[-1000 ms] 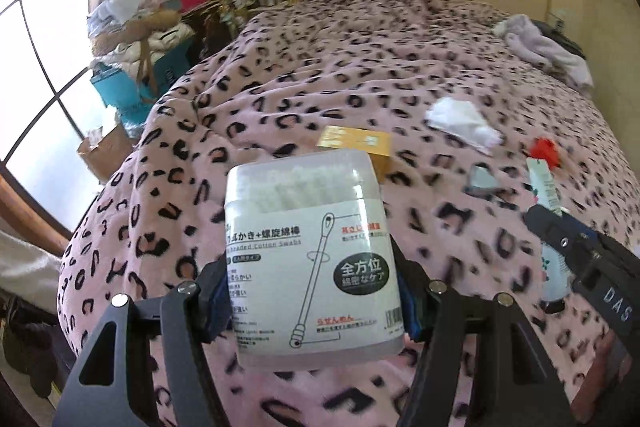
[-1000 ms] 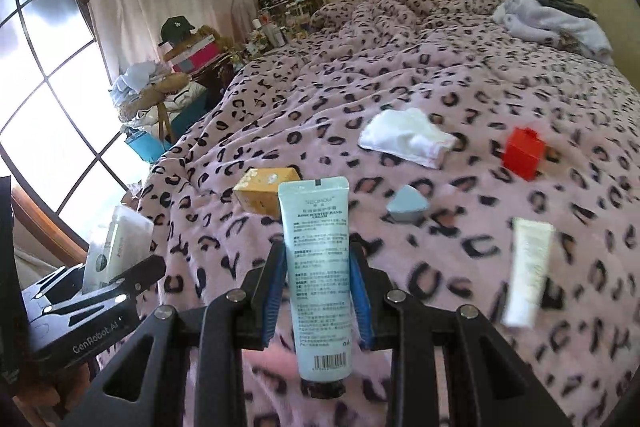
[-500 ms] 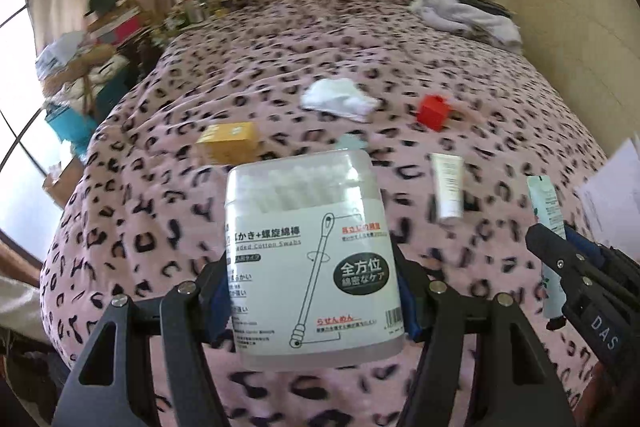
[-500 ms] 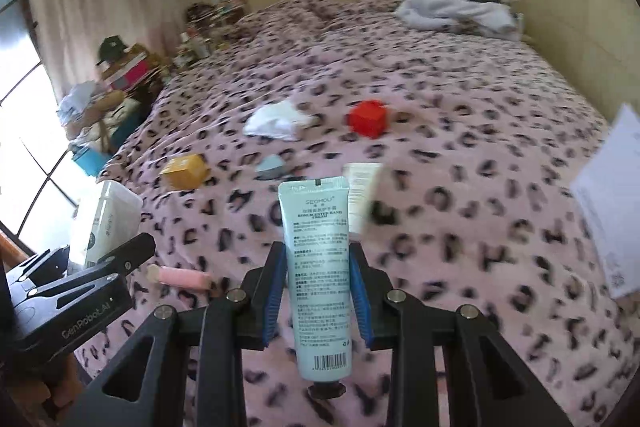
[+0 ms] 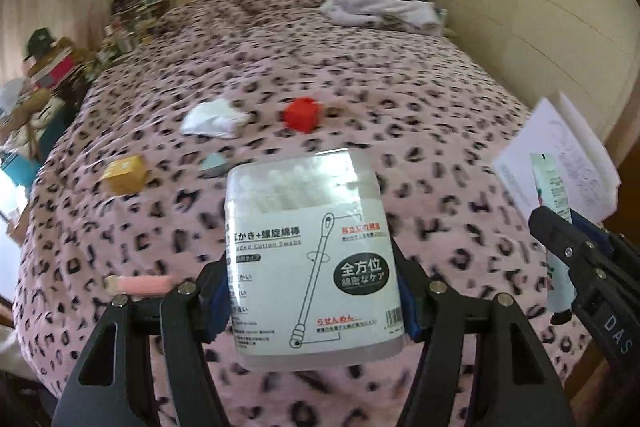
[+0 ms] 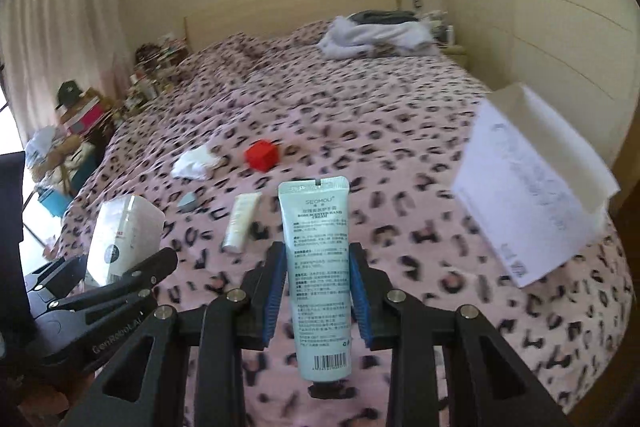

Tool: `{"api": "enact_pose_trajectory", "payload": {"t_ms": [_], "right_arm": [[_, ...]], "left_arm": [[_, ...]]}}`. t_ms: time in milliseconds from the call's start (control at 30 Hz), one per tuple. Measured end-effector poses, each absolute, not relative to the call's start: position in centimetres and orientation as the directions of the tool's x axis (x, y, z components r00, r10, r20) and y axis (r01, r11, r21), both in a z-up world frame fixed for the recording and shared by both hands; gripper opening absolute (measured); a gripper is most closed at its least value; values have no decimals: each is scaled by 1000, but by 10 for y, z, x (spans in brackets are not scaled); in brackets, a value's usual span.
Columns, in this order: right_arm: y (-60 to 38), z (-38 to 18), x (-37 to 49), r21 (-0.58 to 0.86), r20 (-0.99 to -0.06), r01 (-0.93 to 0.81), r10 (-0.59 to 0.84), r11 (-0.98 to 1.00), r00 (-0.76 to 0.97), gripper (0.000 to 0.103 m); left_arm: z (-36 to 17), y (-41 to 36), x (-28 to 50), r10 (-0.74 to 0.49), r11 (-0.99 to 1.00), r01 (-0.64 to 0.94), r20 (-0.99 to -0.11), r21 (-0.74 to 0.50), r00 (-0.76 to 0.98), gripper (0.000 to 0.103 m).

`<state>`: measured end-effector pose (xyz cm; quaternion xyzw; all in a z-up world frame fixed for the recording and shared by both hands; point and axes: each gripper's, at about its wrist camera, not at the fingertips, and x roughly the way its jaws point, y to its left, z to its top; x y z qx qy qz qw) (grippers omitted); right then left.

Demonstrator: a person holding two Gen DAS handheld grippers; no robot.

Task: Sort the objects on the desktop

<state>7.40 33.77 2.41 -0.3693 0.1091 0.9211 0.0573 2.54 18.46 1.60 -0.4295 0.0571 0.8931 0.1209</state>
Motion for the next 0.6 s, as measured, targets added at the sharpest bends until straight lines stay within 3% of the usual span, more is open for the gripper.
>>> {"api": "enact_pose_trajectory", "payload": {"t_ms": [600], "right_arm": [[444, 31, 103, 115, -692, -364, 188, -924, -697, 31]], "left_arm": [[27, 317, 25, 299, -890, -456, -775, -16, -557, 66]]}}
